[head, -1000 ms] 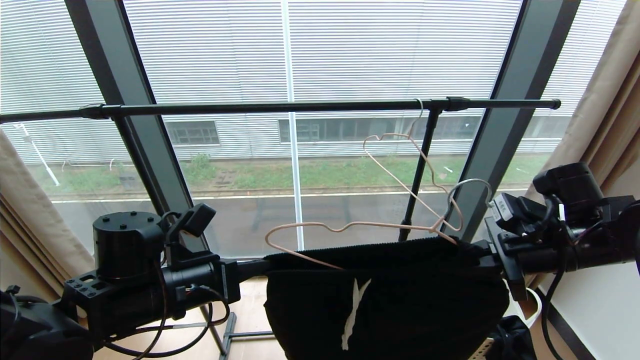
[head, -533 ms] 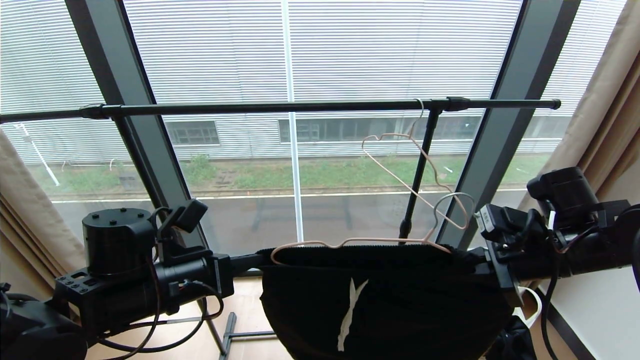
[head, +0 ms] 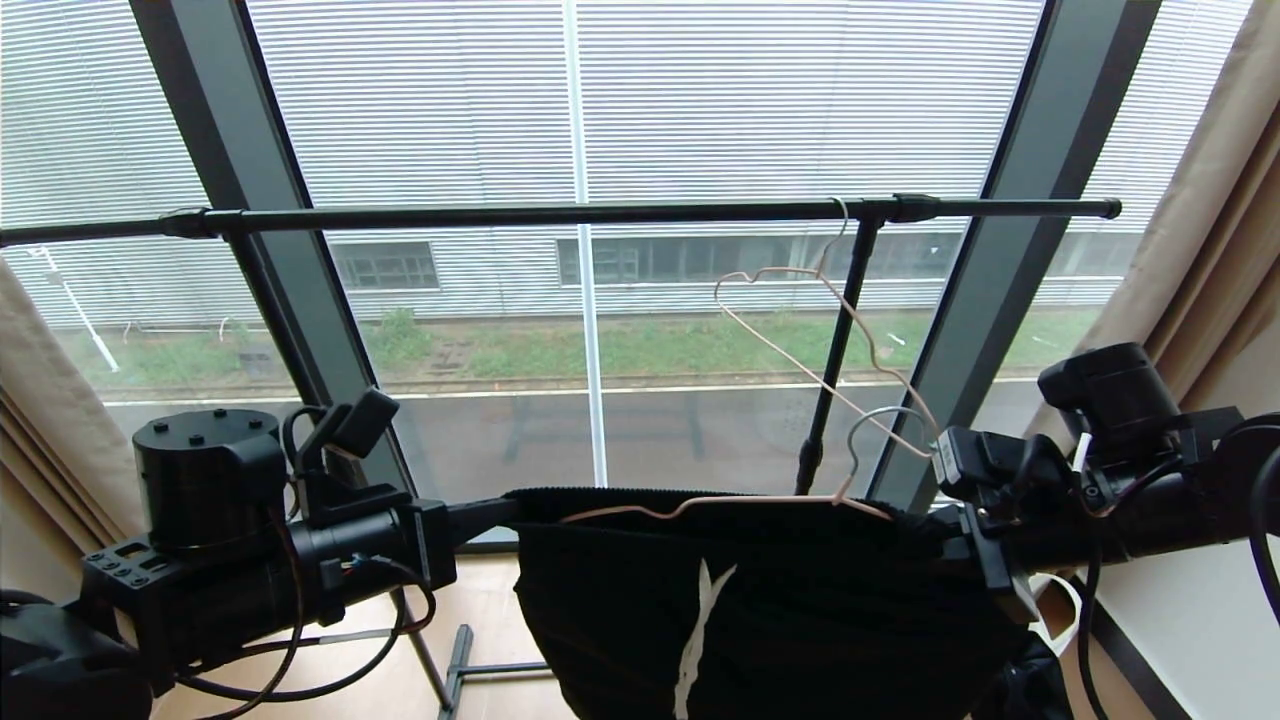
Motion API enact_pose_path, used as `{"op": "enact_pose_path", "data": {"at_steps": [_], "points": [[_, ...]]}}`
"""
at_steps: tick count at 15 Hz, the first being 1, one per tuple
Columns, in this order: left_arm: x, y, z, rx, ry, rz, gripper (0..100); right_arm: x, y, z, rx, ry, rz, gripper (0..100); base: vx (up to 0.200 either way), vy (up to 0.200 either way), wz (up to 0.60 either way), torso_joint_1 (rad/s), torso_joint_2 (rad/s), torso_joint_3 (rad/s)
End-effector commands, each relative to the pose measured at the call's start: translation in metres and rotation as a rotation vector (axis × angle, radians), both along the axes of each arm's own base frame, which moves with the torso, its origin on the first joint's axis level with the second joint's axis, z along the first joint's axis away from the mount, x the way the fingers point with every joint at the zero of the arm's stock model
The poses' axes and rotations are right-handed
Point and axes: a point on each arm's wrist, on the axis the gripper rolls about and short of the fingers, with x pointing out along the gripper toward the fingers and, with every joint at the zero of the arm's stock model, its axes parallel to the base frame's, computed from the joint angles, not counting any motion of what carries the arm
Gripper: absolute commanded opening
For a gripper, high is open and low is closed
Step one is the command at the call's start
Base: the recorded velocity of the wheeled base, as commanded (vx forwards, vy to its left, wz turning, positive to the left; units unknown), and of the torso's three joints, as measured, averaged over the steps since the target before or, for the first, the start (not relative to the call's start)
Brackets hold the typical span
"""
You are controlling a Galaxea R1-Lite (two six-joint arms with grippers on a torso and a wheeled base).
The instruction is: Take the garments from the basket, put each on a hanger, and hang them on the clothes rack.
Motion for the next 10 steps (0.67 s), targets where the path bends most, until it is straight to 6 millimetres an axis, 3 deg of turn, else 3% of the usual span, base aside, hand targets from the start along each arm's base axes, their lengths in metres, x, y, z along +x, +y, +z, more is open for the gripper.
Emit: {"op": "enact_pose_path", "data": {"at_steps": [1,5,8,10], "points": [[-0.002,0.001,0.004,-0.004,-0.017,-0.001,0,0.001,0.001,-0.003,-0.006,0.009,0.002,0,0.0,0.0,0.0,0.0,0.0,0.0],[-0.006,-0.001,0.02,0.023,-0.038,-0.021,0,0.004,0.01,-0.008,-0.056,0.022,-0.005,0,0.0,0.0,0.0,0.0,0.0,0.0],[-0.002,-0.013,0.065,0.161,-0.004,0.009,0,0.002,0.015,-0.006,-0.045,0.042,-0.022,0,0.0,0.0,0.0,0.0,0.0,0.0],[-0.003,-0.029,0.085,0.268,0.002,0.004,0,0.002,0.018,-0.003,-0.031,0.05,-0.036,0,0.0,0.0,0.0,0.0,0.0,0.0]]}}
